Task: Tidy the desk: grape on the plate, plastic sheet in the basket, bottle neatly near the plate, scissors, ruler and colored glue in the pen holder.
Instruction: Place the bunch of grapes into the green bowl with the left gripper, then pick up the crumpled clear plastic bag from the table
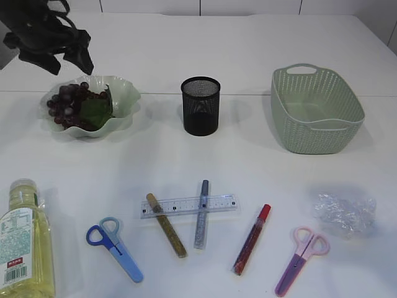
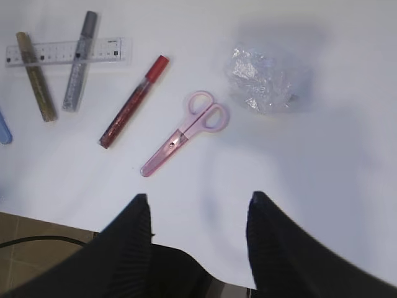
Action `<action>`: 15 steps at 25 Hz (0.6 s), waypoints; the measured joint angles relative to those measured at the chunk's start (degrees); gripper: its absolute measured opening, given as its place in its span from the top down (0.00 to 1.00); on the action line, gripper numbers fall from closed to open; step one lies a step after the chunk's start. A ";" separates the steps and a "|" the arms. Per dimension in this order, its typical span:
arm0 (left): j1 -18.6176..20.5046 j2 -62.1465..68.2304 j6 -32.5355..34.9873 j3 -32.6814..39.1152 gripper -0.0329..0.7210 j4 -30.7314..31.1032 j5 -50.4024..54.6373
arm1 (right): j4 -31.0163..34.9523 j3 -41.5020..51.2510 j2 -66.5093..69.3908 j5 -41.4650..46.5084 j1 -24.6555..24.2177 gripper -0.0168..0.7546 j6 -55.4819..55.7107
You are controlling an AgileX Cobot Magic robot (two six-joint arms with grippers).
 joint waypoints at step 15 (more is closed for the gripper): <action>0.00 -1.76 -2.35 -9.98 0.22 -3.86 13.90 | -4.41 -0.13 22.25 -7.04 0.00 0.30 -0.21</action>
